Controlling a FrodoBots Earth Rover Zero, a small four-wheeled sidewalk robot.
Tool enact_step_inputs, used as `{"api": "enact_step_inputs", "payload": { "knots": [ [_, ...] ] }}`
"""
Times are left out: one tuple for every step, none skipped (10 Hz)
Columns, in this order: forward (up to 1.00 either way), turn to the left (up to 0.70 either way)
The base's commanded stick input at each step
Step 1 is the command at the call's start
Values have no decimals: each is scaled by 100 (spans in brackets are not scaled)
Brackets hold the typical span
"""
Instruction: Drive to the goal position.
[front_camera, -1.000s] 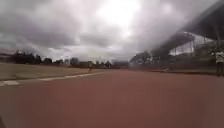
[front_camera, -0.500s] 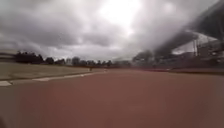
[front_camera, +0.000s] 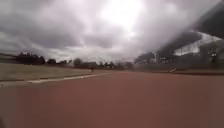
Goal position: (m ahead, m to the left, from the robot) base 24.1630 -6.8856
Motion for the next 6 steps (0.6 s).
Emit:
{"api": "enact_step_inputs", "payload": {
  "knots": [
    [100,0],
    [100,0],
    [100,0],
    [100,0],
    [100,0],
    [100,0]
  ]
}}
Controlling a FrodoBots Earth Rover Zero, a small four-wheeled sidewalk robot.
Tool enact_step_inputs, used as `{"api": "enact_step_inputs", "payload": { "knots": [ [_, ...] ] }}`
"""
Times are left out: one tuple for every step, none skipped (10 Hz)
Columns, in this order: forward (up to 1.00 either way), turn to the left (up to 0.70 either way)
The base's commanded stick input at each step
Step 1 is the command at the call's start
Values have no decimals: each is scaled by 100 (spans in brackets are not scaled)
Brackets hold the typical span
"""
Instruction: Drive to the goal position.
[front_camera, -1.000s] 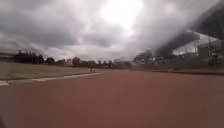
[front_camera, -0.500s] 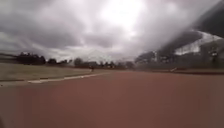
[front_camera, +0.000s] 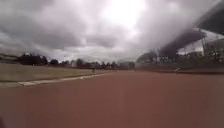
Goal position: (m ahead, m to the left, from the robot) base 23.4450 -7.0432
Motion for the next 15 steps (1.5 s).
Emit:
{"api": "enact_step_inputs", "payload": {
  "knots": [
    [100,0],
    [100,0],
    [100,0],
    [100,0],
    [100,0],
    [100,0],
    [100,-3],
    [100,-15],
    [100,-27],
    [100,-27],
    [100,-27],
    [100,-27],
    [100,-27],
    [100,-27],
    [100,-27]
  ]
}}
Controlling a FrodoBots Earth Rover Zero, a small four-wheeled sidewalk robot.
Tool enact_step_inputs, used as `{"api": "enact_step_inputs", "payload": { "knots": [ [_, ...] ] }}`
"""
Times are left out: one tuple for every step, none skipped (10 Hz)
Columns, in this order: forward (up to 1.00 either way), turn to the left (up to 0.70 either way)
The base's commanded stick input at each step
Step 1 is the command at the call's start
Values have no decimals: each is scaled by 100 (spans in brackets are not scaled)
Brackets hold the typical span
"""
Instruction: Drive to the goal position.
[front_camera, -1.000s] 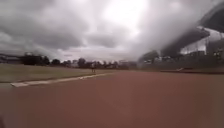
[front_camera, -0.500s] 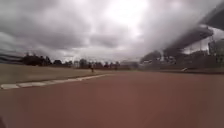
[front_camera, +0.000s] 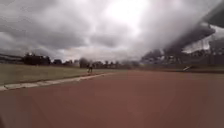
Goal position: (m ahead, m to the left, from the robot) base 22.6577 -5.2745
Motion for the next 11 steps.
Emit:
{"api": "enact_step_inputs", "payload": {
  "knots": [
    [100,-27],
    [100,-27],
    [100,-27],
    [100,-27],
    [100,-16],
    [100,-4],
    [100,0],
    [100,0],
    [100,0],
    [100,0],
    [100,0]
  ]
}}
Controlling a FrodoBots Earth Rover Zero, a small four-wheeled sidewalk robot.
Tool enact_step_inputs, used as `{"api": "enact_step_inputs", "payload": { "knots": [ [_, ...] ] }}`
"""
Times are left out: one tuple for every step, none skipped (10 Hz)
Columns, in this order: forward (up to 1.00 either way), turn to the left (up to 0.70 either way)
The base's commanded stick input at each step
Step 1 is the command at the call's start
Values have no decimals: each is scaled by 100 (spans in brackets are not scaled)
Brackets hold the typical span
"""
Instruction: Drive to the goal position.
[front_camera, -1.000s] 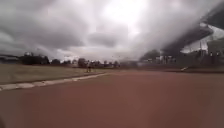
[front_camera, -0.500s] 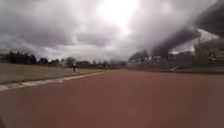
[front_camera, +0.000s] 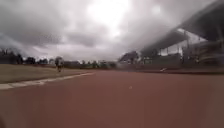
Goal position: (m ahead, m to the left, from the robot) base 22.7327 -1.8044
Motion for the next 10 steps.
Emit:
{"api": "enact_step_inputs", "payload": {
  "knots": [
    [100,0],
    [100,0],
    [100,0],
    [100,0],
    [100,0],
    [100,0],
    [100,0],
    [100,0],
    [100,0],
    [100,0]
  ]
}}
